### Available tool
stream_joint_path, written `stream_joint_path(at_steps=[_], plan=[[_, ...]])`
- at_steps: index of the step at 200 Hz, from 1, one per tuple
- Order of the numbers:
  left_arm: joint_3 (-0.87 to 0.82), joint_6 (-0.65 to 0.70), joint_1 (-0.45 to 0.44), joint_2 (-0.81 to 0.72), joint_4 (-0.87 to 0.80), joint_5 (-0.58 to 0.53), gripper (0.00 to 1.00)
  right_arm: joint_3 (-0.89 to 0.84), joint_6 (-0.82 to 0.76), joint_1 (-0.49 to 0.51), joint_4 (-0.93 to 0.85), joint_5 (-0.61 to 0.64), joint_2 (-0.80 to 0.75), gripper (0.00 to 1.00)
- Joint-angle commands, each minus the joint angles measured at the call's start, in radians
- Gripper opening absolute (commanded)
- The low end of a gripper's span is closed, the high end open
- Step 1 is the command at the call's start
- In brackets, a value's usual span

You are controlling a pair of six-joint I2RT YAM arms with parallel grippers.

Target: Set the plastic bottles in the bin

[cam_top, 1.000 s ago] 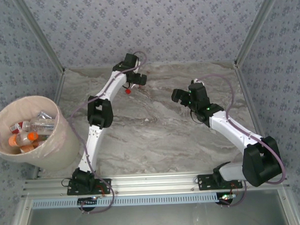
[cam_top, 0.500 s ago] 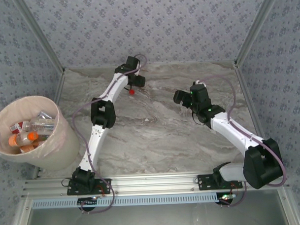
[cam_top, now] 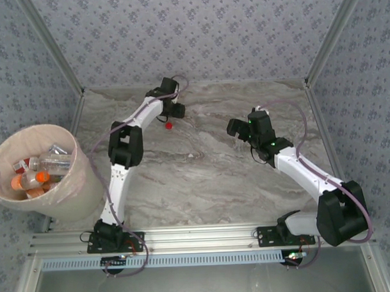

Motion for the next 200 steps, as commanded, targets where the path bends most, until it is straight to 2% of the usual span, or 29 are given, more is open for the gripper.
stream_joint_path(at_steps=[1,45,137,172,200], plan=[[-0.139,-0.034,0.001,-0.124,0.124,0.011,0.51,-0.013,-0.002,-0.007,-0.003,0.012,-0.026,1.0],[-0.425,-0.08,0.001,-0.296,0.251,0.016,0.5,-0.017,0.009,-0.008,0.008,0.002,-0.026,1.0],[-0.788,-0.17,-0.012,-0.559,0.355,0.013,0.48,-0.031,0.036,-0.008,0.023,-0.021,-0.042,1.0],[-0.907,-0.192,-0.059,-0.7,0.349,-0.055,0.48,-0.046,0.036,-0.008,0.023,-0.02,-0.06,1.0],[-0.955,-0.191,-0.121,-0.861,0.327,-0.156,0.48,-0.065,0.035,-0.008,0.044,-0.031,-0.069,1.0]])
